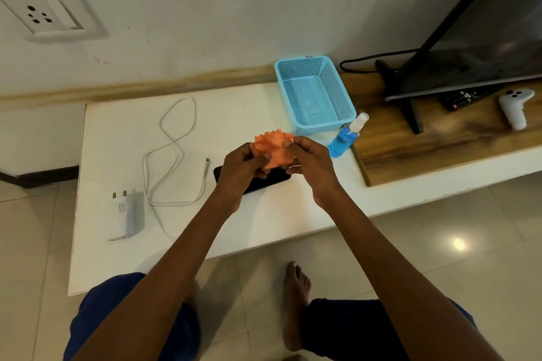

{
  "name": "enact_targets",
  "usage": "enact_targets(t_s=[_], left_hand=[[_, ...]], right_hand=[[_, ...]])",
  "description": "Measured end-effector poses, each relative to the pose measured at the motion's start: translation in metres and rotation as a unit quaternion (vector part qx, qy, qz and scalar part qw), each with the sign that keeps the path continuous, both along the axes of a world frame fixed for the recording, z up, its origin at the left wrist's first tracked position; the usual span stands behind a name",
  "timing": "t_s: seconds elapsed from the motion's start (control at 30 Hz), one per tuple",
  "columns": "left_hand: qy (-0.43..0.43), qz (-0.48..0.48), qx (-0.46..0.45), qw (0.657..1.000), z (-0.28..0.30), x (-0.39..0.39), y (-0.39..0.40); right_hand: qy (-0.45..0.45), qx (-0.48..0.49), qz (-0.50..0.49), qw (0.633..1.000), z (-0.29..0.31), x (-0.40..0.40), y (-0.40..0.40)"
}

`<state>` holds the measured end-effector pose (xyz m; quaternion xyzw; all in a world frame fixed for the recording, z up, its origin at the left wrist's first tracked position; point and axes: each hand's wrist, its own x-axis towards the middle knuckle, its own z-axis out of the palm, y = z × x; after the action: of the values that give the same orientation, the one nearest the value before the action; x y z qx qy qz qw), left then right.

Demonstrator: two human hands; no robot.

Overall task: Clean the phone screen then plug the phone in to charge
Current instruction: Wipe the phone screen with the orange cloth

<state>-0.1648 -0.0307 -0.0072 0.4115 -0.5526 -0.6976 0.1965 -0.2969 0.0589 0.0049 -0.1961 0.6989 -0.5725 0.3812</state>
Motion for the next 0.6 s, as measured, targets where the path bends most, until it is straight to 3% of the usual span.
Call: enact_targets(t_s=[0.1,0.23,0.4,0.53,0.6], left_hand=[[0.028,-0.014,0.002,1.000,-0.001,-0.002,-0.002],[0.060,0.038,-0.004,0.997,-0.001,-0.008,-0.002],[0.055,0.077,-0.061,0.994,0.004,-0.027,-0.005],[-0.010,0.032,-0.173,0.984,-0.001,-0.043,0.000],[-0.045,-0.017,-0.213,0.976,-0.006,-0.048,0.004]], right_hand=[[0.049,0.016,0.000,0.999,-0.002,0.000,0.000],[0.112,0.001,-0.008,0.994,0.012,-0.003,0.001],[0.270,0.008,-0.034,0.962,0.059,-0.037,0.008],[0.377,0.105,-0.012,0.920,0.090,-0.083,-0.014],[0.437,0.196,0.032,0.877,0.096,-0.103,-0.034]])
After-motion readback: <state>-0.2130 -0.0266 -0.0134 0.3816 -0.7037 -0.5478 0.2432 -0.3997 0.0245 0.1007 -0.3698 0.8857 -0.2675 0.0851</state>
